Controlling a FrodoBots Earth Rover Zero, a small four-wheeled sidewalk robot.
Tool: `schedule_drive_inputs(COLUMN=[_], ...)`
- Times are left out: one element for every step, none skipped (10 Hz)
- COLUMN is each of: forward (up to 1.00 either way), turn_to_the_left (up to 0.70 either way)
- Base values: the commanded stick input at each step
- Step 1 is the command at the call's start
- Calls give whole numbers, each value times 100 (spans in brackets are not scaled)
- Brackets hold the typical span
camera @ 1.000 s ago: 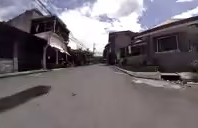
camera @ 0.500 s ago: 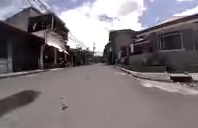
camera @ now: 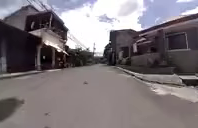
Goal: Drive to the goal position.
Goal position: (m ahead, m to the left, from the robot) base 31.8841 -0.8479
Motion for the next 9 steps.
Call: schedule_drive_inputs(forward=[100,100,100,100,100,100,100,100,100], turn_to_the_left=[0,0,0,0,0,0,0,0,0])
